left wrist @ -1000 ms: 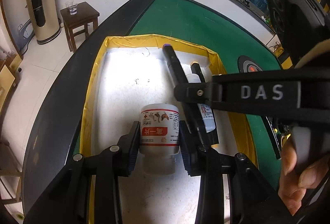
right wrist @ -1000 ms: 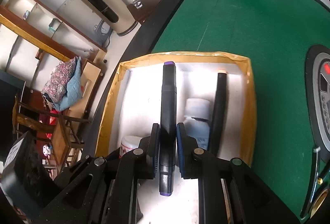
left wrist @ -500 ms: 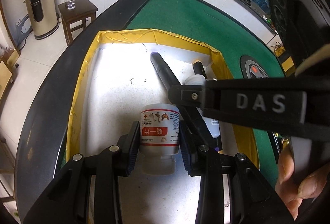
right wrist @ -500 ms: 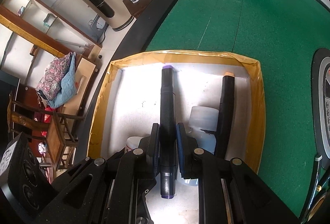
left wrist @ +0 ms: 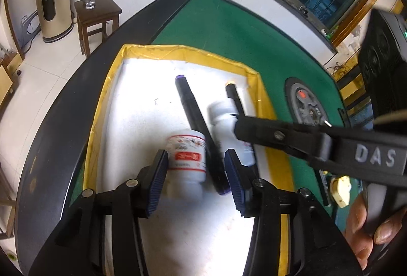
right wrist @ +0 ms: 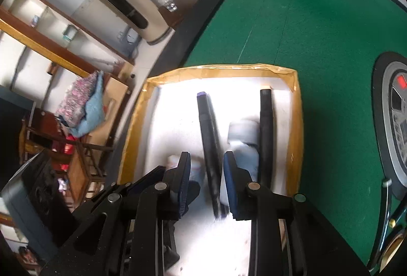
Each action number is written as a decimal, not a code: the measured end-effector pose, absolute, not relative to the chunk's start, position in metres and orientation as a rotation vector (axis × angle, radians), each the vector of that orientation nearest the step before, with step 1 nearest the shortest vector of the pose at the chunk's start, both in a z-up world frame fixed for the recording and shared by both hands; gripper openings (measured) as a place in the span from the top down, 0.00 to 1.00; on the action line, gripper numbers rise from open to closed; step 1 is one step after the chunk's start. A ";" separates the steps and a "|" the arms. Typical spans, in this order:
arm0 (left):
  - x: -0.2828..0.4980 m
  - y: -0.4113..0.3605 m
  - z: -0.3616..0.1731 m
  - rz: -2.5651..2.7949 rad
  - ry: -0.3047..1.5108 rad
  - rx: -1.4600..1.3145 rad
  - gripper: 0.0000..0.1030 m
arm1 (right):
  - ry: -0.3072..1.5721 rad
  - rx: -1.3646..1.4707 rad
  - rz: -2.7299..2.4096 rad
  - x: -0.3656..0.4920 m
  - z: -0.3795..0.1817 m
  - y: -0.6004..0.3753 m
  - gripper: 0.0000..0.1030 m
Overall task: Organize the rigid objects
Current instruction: 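Lower both items into the tray and open both grippers, then grasp a white-tipped black marker with the left gripper while the right grasps another black marker, then carry both black markers toward the white tray, then lower both black markers into the tray and open both grippers, then grasp the black tape roll with the left gripper while the right grasps the cream block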
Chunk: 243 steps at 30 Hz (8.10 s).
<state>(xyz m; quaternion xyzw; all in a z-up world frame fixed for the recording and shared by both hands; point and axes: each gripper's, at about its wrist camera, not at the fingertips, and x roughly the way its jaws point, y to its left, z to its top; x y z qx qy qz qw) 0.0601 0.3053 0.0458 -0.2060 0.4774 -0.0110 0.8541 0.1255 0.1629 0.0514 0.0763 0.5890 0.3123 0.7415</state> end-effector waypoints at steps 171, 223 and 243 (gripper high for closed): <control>0.063 0.339 0.028 0.019 1.098 -0.361 0.86 | 1.283 0.001 0.662 0.102 0.024 0.207 0.87; 0.002 0.099 0.074 -0.415 1.144 -0.252 0.73 | 1.198 0.153 0.430 0.086 0.032 -0.109 0.53; 0.023 0.045 0.061 -0.453 1.170 -0.220 0.61 | 1.228 0.068 0.549 0.053 0.022 -0.130 0.58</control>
